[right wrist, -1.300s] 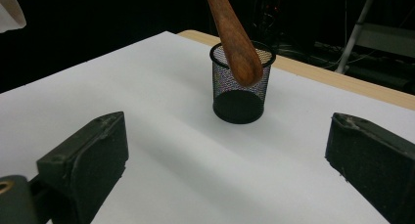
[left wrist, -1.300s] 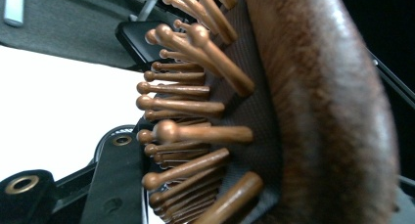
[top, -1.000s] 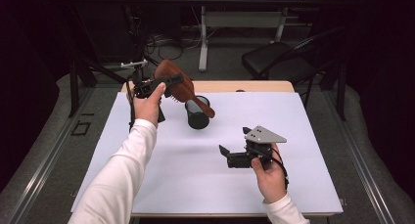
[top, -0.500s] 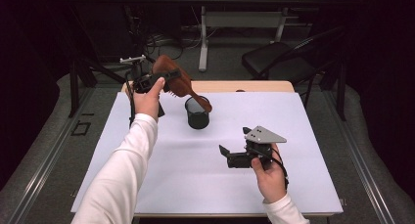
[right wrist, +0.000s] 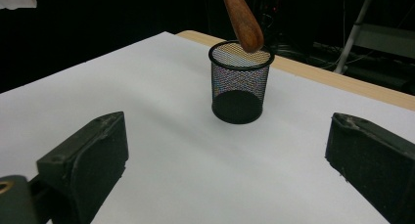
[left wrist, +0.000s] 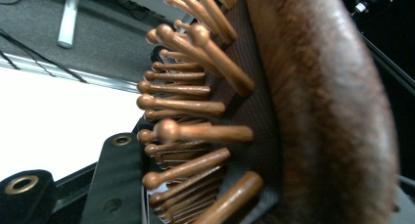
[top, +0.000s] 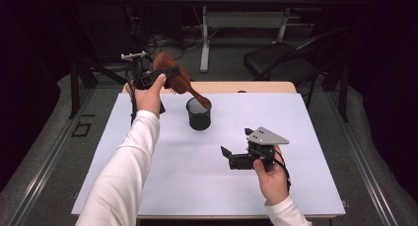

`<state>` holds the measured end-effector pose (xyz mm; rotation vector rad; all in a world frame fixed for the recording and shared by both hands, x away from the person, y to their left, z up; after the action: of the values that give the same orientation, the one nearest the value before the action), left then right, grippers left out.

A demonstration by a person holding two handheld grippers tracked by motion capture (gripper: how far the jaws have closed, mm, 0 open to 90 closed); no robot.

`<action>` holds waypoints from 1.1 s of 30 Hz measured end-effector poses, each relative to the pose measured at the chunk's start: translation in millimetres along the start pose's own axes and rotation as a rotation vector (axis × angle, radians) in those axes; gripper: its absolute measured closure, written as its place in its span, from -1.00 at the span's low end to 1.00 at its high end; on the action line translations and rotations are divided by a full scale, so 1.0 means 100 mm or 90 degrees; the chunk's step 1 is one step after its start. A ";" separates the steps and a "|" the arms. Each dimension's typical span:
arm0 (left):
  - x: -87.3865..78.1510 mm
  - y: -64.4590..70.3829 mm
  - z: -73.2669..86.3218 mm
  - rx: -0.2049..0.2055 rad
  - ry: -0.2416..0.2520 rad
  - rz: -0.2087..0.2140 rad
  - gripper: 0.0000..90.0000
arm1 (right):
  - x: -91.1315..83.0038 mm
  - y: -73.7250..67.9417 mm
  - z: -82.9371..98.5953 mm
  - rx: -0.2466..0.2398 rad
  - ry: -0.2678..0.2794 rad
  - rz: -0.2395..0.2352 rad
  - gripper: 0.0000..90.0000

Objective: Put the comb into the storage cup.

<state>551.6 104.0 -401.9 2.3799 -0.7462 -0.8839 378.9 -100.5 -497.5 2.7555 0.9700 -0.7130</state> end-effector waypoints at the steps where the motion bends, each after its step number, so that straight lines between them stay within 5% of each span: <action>1: 0.00 -0.01 -0.01 -0.001 0.002 -0.001 0.10 | 0.00 0.00 0.00 0.001 0.000 0.000 -0.96; 23: 0.16 -0.12 0.01 0.006 0.007 -0.054 0.10 | 0.00 0.01 0.00 -0.001 0.002 0.002 -0.96; 33: 0.22 -0.10 0.02 0.009 0.012 -0.058 0.10 | 0.00 -0.01 0.01 -0.002 0.001 -0.001 -0.96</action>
<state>567.2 97.0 -418.8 2.4482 -0.6426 -0.8946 378.1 -99.5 -498.4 2.7531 0.9720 -0.7099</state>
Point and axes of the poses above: each handheld gripper's, and its own axes: x roughly forward along the jaws, z roughly out of its underside, y roughly to its right, the point moved 10 cm from there along x, roughly forward along the jaws, and after that the axes turned 8 degrees about -y, right-handed, at the moved point
